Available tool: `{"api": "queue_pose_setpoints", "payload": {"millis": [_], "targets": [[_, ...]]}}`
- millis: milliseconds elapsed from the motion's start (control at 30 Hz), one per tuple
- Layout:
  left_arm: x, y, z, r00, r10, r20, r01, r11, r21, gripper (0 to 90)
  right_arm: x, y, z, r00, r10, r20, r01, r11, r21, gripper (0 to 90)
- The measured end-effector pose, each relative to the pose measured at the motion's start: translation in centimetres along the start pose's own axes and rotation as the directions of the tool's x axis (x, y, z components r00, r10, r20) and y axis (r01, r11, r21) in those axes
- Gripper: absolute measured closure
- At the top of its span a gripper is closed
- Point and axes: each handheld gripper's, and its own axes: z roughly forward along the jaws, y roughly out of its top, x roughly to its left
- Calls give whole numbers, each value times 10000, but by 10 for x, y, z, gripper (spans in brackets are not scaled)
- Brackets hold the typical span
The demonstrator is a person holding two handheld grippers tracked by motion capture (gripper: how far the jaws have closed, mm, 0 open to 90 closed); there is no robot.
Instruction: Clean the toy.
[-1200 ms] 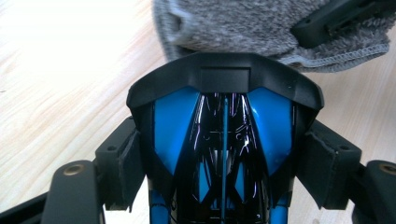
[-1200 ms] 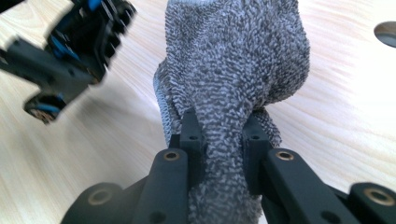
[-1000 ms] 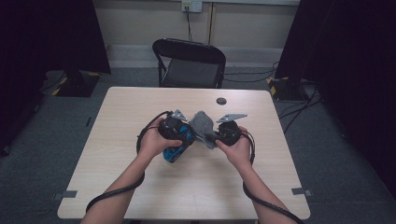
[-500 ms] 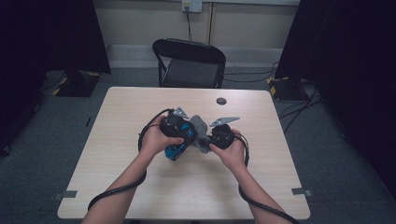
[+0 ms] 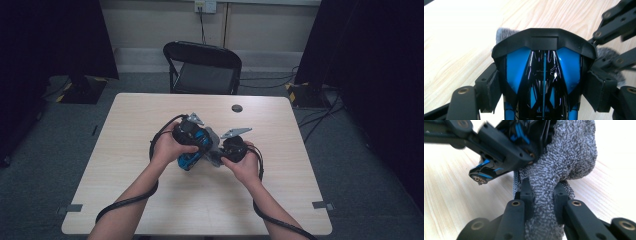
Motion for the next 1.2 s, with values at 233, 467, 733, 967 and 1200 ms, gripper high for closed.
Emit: {"api": "queue_pose_setpoints", "payload": {"millis": [233,467,733,967,1200], "targets": [[1,6,0,10000,9,-81,-8,10000,29,255,9,-4,9,9994,-245,-231,250,9995,207,759],[3,9,-1,9999,-48,-116,49,10000,53,255,16,-5,12,9985,-365,-407,375,9990,239,759],[4,15,-1,9998,-76,-168,77,10000,7,255,24,-7,19,9967,-493,-640,516,9981,342,759],[6,19,1,9996,-218,-190,218,9998,-12,255,25,-9,23,9961,-453,-754,481,9982,362,759],[10,21,2,9989,-417,-205,415,9991,-117,255,27,-13,26,9955,-398,-858,432,9983,379,759]]}}
